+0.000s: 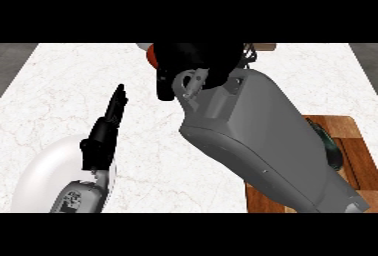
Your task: Pick the bell pepper from the cutting board and place it in the tiered basket
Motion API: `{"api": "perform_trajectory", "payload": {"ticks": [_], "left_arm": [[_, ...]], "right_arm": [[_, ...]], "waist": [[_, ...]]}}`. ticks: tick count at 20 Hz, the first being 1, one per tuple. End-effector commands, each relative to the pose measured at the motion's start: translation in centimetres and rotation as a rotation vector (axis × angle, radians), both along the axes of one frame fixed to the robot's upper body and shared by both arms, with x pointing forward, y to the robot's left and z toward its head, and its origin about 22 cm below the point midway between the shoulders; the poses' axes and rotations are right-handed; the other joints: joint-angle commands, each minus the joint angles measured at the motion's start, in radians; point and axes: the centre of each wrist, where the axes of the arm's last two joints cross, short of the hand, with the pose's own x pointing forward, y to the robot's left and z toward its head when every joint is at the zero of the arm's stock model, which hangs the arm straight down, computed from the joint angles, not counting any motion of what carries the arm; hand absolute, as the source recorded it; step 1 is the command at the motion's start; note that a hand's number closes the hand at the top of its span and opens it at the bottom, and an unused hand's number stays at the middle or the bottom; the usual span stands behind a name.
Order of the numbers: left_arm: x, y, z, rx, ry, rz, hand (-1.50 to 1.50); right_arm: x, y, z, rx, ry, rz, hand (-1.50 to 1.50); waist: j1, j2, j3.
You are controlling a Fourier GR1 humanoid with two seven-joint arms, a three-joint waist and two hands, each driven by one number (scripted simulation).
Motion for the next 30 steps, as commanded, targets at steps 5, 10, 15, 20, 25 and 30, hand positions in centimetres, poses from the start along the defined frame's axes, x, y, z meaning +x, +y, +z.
{"api": "perform_trajectory", "payload": {"ticks": [5,10,15,20,25,30], "left_arm": [[-0.2,0.1,0.3,-0.001,-0.008,0.021,0.0],[0.3,0.7,0.8,-0.004,0.002,0.017,0.0],[0.6,1.3,-0.6,0.005,-0.015,0.025,0.0],[0.5,0.4,0.5,-0.021,-0.025,0.029,0.0],[0.0,0.3,0.5,-0.017,-0.017,0.013,0.0],[0.6,-0.3,0.9,-0.009,-0.017,0.025,0.0]], "right_arm": [[2.7,1.9,3.0,0.088,0.04,-0.137,1.5],[6.1,2.5,1.1,0.002,0.024,-0.197,1.5],[8.6,0.5,2.6,-0.001,0.011,-0.217,1.5],[11.1,-1.2,-0.6,-0.051,0.017,-0.234,1.5],[12.4,-3.5,-3.6,0.253,0.048,-0.339,-1.5],[12.9,-3.5,-4.6,0.379,0.077,-0.282,-1.5]], "waist": [[-0.02,0.006,0.001],[-0.019,0.01,0.001],[-0.023,0.012,0.001],[-0.025,0.01,0.002],[-0.02,0.015,0.003],[-0.025,0.013,0.003]]}}
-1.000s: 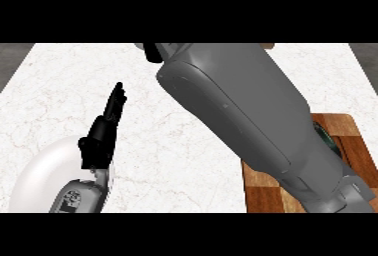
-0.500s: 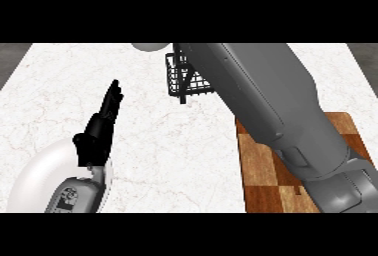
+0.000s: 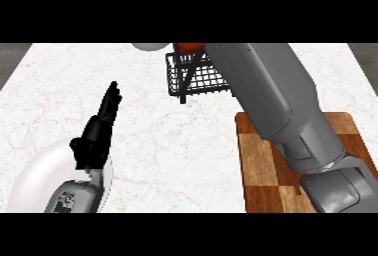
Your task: Pick the bell pepper from the cutting board and place it in the tiered basket
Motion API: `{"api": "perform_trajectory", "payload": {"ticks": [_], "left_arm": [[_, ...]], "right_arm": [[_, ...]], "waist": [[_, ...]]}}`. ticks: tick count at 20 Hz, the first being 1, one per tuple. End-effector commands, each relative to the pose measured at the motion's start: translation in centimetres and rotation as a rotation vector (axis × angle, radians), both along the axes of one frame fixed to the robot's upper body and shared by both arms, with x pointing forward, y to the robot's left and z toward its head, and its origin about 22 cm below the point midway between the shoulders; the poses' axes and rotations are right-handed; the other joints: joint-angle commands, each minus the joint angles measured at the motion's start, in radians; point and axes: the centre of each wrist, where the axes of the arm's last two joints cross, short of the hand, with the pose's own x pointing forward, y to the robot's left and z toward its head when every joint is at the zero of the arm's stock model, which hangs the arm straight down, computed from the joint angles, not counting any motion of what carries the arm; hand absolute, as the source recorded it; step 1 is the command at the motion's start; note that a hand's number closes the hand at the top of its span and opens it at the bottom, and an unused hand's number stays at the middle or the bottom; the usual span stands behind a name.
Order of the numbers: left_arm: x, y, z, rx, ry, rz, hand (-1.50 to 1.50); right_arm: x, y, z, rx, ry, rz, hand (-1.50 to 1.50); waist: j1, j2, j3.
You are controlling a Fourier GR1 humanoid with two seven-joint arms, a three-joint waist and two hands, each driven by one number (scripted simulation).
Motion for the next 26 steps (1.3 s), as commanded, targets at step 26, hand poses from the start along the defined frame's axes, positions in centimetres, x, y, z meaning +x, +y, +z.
{"api": "perform_trajectory", "payload": {"ticks": [26], "left_arm": [[-2.3,2.8,-1.8,-0.002,0.03,0.093,0.0]], "right_arm": [[-13.2,-24.7,-2.3,0.611,-0.345,-0.244,-1.5]], "waist": [[-0.098,-0.031,0.002]]}}
